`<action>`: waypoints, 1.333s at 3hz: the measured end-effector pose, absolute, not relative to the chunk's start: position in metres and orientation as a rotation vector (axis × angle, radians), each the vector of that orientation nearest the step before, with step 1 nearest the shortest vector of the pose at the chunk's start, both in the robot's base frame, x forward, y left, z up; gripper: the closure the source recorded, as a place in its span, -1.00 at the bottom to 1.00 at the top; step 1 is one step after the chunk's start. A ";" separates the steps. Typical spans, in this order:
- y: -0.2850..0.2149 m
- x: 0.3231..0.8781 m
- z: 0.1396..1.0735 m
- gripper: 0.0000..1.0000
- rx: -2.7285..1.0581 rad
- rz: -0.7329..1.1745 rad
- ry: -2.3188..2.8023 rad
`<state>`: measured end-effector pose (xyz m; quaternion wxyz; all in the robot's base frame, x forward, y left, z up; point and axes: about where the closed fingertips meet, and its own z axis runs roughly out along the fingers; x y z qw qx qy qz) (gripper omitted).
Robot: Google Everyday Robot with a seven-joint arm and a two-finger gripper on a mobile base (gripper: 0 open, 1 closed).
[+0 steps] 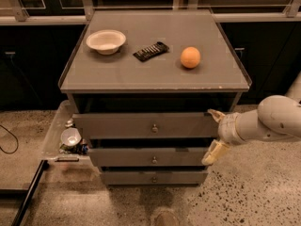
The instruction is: Close top drawer
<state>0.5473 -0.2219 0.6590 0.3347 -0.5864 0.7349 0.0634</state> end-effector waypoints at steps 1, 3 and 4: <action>-0.219 0.519 0.675 -1.00 -1.563 0.196 1.903; -0.219 0.504 0.790 -1.00 -1.767 0.178 1.705; -0.223 0.534 0.849 -1.00 -1.842 0.094 1.610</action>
Offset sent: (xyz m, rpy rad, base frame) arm -0.0802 0.0010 0.1311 0.0288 0.0183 0.2358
